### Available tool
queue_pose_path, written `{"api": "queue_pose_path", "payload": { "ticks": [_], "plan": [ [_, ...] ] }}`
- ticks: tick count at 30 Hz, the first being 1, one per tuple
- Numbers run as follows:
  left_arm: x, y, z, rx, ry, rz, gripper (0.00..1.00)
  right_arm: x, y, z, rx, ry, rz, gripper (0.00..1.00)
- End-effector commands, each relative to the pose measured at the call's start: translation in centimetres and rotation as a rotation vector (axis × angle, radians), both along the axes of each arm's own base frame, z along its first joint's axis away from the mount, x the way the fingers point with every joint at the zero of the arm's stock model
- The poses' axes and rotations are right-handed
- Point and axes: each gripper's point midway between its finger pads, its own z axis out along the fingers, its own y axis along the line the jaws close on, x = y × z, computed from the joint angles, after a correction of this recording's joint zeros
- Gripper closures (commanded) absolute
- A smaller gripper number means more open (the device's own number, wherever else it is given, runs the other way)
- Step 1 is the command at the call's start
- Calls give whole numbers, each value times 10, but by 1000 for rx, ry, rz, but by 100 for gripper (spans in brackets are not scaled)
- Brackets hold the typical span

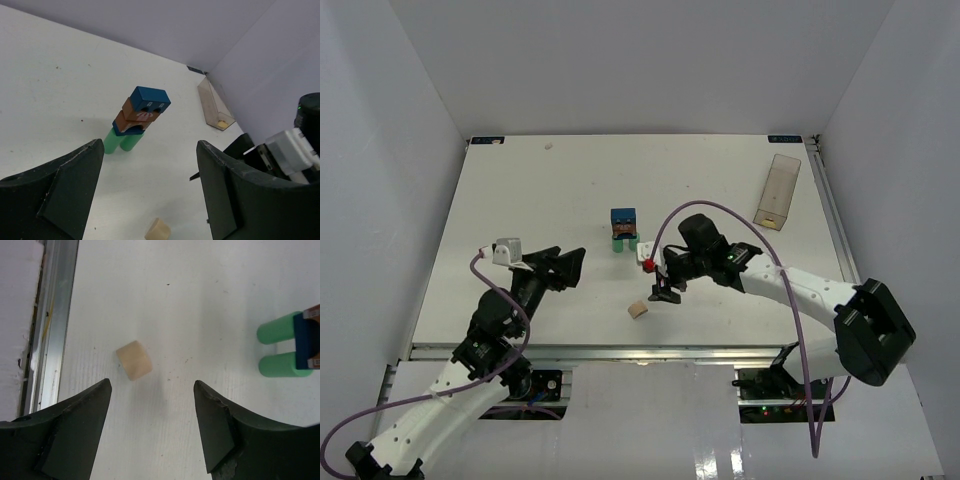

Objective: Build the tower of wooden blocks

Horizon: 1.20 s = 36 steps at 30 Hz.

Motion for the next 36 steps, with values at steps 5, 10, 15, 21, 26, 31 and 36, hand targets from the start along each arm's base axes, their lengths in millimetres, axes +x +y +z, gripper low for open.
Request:
{"api": "queue_pose_path", "payload": {
  "ticks": [5,10,15,21,26,31,36],
  "plan": [
    [2,6,-1,-51,-15,35,12,4,18,-26,-92,-42,146,28],
    [-6,17,3,-100,-62,55,13,0,22,-51,-176,-26,168,31],
    [-11,22,6,-133,-89,61,13,-3,26,-58,-174,-27,188,32],
    [-11,26,6,-138,-72,86,13,-10,31,-74,-224,-13,219,32],
    [-13,30,8,-155,-90,92,13,-12,32,-84,-243,-11,224,32],
    [-14,31,8,-156,-89,98,12,-9,36,-88,-243,-29,209,34],
    [-14,31,8,-155,-88,98,13,-8,39,-91,-242,-35,201,38]
  ]
}}
